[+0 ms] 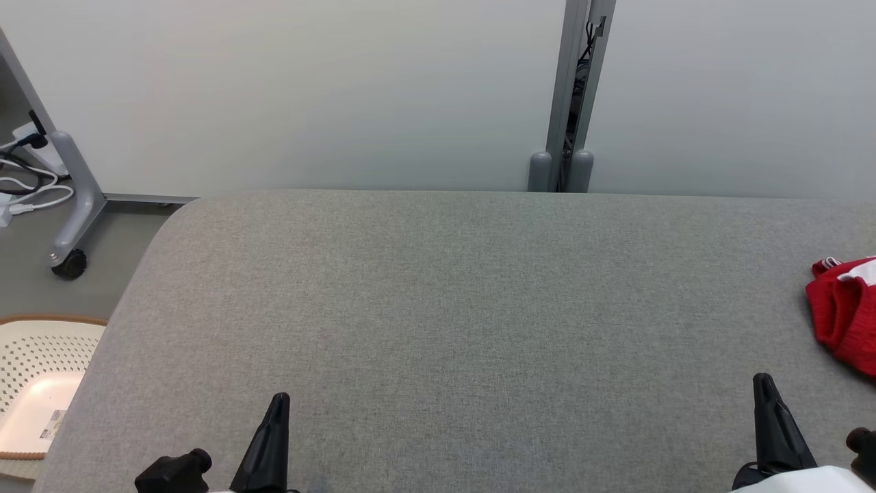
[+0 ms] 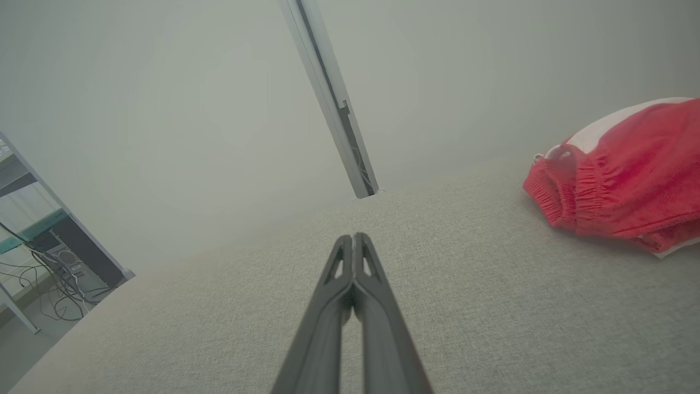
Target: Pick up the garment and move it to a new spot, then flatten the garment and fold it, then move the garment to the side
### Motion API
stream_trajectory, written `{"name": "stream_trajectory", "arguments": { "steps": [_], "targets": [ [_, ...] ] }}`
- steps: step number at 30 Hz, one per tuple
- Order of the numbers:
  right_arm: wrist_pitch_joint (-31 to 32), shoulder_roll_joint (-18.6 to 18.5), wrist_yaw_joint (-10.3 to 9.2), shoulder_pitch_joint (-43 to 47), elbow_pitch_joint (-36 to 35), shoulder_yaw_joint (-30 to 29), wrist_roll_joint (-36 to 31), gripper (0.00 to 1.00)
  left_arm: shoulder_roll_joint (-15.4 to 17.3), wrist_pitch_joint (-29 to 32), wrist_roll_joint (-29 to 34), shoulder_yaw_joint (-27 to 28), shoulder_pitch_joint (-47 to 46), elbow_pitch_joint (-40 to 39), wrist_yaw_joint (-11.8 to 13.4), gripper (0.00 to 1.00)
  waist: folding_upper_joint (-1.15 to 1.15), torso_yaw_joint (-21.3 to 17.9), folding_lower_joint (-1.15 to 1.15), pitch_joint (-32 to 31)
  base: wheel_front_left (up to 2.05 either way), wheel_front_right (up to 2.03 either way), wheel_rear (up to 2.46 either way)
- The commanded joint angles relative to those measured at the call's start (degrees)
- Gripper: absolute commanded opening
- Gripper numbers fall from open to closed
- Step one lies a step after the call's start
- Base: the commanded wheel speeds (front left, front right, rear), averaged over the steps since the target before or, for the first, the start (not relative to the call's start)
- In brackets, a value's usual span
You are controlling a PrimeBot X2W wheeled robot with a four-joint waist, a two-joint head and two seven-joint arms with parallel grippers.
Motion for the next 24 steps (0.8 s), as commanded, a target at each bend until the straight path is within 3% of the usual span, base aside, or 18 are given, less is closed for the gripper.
{"name": "stream_trajectory", "arguments": {
  "steps": [1,24],
  "targets": [
    [0.6,-0.5,0.00,-1.4,-1.0,-0.3,2.0,0.00,0.3,0.2,-2.1,0.4,-2.4,-0.9,0.0,0.00,0.00,-0.1,0.00,0.0,0.00,0.00,0.00],
    [7.1,-0.8,0.00,-3.1,-1.3,-2.8,22.0,0.00,0.9,4.0,-21.2,1.8,-5.4,-0.5,-0.3,0.00,0.00,-1.5,0.00,0.9,0.00,0.00,0.00]
  ]
}}
